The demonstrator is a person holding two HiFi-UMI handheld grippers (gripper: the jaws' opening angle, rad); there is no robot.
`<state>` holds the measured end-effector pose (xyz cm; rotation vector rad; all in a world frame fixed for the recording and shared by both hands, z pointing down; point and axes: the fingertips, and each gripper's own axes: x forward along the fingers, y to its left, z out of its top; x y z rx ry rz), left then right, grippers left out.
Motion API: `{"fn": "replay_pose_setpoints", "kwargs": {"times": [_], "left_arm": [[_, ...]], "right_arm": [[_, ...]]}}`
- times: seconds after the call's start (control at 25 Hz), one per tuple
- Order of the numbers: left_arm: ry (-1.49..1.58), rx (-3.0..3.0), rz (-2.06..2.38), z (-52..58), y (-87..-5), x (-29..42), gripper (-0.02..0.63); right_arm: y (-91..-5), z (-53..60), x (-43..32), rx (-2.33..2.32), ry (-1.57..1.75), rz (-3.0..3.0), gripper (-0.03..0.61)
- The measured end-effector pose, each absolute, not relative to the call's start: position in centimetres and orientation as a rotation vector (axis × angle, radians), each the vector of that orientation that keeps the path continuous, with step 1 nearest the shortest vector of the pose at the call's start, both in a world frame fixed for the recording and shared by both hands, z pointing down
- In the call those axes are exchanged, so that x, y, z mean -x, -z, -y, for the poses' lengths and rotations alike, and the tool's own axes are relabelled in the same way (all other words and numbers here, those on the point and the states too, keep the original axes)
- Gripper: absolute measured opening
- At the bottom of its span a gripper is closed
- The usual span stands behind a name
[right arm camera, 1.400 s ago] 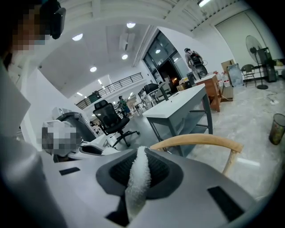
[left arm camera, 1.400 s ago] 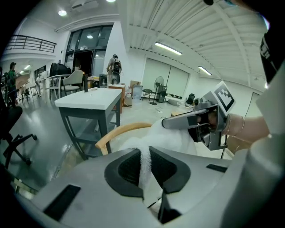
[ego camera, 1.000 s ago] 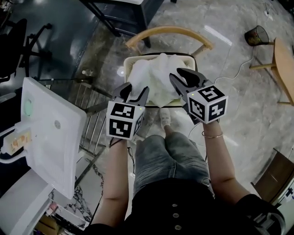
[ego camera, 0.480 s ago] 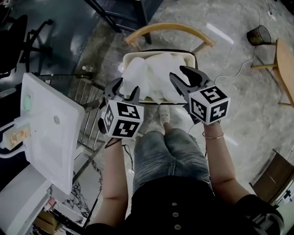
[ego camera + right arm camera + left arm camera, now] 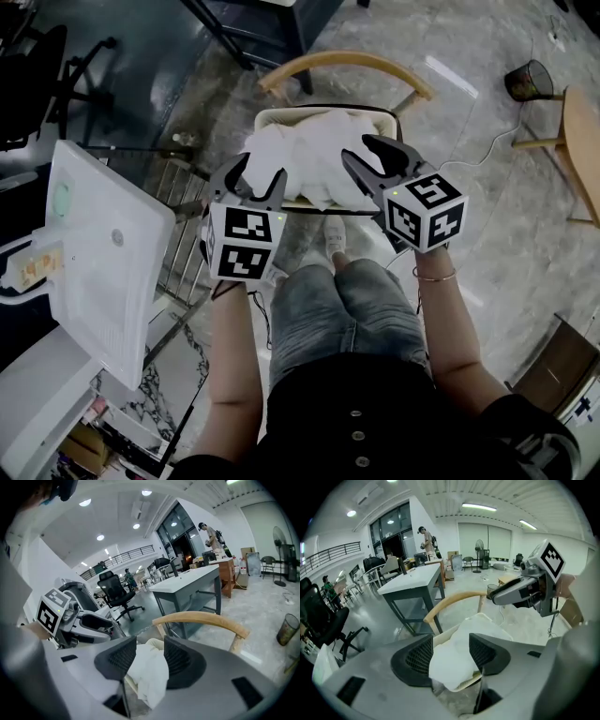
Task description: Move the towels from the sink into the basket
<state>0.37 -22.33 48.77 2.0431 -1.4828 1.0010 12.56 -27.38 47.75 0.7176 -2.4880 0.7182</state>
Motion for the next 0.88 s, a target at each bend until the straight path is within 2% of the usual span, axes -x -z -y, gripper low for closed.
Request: {"fn": "replay_pose_setpoints", "kwargs": {"times": [0.48, 0.88], "left_arm": [[-0.676, -2.157, 1.531, 22.8, -42.3, -2.7, 0.217], [-0.606, -2.194, 1.473, 20.5, -40.2, -3.2, 0.218]], "right_arm": [[-42.7, 26.6, -12.0, -0.629, -0.619, 2.577, 0.166], [-39.4, 23.6, -11.3, -0.56, -0.529, 2.608, 0.155]]}}
